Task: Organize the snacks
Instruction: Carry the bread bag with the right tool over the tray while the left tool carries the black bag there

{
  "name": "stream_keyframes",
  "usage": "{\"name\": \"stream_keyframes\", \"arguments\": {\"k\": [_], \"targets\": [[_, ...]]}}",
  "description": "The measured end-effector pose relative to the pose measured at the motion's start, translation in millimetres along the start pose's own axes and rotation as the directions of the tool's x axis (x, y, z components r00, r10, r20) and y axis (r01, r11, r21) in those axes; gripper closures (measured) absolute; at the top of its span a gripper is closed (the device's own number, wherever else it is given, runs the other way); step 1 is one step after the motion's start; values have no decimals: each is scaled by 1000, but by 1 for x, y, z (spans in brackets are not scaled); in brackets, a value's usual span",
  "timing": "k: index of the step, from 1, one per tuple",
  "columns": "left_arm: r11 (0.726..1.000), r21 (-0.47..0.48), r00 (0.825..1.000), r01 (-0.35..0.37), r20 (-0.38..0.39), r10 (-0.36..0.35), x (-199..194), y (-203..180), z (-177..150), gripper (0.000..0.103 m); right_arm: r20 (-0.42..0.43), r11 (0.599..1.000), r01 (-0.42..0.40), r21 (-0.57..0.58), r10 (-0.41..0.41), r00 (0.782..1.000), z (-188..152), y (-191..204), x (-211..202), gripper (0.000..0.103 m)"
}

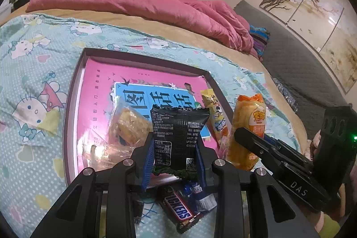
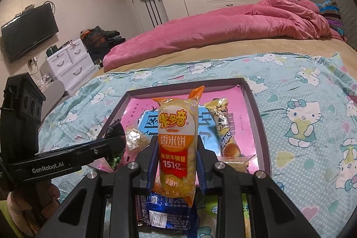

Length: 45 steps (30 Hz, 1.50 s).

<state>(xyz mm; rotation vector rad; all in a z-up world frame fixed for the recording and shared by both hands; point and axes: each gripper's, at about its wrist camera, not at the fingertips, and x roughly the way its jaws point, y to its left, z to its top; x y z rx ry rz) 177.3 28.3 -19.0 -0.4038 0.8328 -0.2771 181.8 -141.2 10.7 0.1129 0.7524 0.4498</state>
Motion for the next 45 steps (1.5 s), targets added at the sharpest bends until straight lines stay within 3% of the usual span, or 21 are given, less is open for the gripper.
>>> {"name": "stream_keyframes", "arguments": {"k": [15, 24, 45], "targets": [[999, 29, 999, -29, -15, 29, 18, 3, -2, 70, -34, 1000, 15, -1, -15, 999, 4, 7, 22, 73], [1000, -6, 999, -24, -23, 24, 20, 13, -4, 70, -54, 998, 52, -19, -53, 997, 9, 7, 29, 73], [999, 47, 999, -25, -32, 27, 34, 3, -6, 70, -103, 994, 111, -12, -112, 988, 3, -2, 55, 73]]}}
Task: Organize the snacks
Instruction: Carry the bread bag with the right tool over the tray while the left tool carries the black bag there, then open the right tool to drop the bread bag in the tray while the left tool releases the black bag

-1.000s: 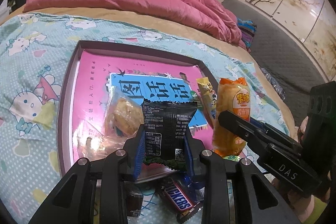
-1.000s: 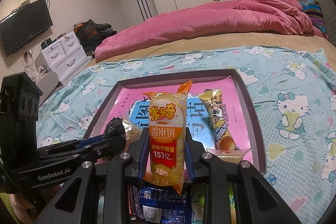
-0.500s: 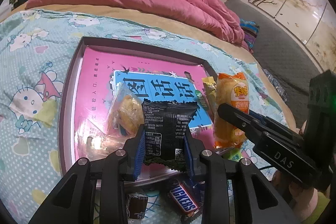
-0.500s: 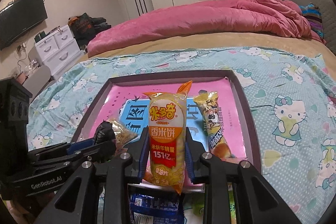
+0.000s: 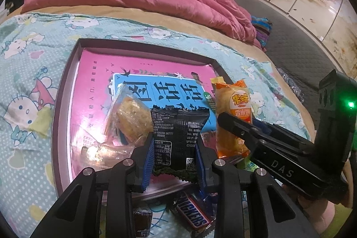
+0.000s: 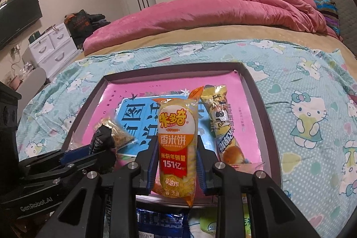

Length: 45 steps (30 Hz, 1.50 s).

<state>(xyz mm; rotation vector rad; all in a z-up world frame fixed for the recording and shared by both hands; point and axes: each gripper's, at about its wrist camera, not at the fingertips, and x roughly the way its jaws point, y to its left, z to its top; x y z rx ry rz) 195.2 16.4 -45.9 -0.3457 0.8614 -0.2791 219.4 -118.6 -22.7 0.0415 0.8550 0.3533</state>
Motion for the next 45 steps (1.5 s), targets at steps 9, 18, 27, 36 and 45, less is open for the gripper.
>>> {"name": "stream_keyframes", "arguments": {"k": [9, 18, 27, 36, 45], "targets": [[1000, -3, 1000, 7, 0, -7, 1, 3, 1, 70, 2, 1000, 19, -1, -19, 1000, -2, 0, 2, 73], [1000, -6, 1000, 4, 3, -4, 3, 4, 1, 70, -15, 999, 49, 14, -48, 999, -1, -7, 7, 73], [1000, -8, 1000, 19, -3, -19, 4, 5, 3, 69, -14, 998, 55, 11, -54, 998, -1, -7, 6, 73], [999, 8, 999, 34, -6, -34, 4, 1, 1, 69, -18, 999, 38, 14, -37, 999, -5, -7, 1, 72], [999, 16, 999, 51, -15, -51, 4, -3, -1, 69, -16, 999, 31, 22, -31, 999, -7, -8, -4, 69]]}}
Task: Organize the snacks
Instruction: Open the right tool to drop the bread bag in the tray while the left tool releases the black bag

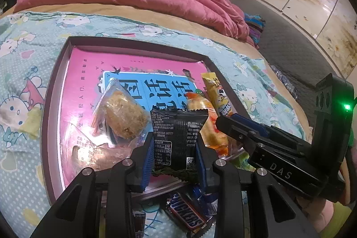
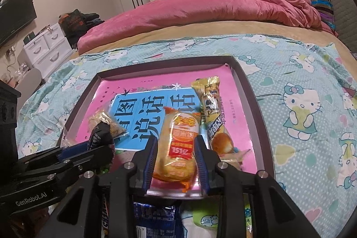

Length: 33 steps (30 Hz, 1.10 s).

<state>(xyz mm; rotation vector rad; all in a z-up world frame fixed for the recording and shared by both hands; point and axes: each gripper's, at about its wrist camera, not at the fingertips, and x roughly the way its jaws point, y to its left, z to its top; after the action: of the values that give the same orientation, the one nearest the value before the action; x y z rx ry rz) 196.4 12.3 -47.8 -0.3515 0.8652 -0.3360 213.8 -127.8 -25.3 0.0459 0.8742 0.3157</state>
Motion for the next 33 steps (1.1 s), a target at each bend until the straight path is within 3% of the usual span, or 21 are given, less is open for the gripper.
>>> {"name": "stream_keyframes", "arguments": {"k": [6, 10, 33], "targets": [[1000, -10, 1000, 7, -2, -8, -1, 0, 0, 67, 11, 1000, -2, 4, 2, 1000, -1, 0, -7, 69], [1000, -14, 1000, 17, 2, -16, -3, 0, 0, 59, 21, 1000, -5, 7, 5, 1000, 0, -2, -13, 62], [998, -48, 999, 36, 26, -34, -24, 5, 9, 40, 47, 1000, -1, 26, 0, 999, 3, -12, -31, 61]]}}
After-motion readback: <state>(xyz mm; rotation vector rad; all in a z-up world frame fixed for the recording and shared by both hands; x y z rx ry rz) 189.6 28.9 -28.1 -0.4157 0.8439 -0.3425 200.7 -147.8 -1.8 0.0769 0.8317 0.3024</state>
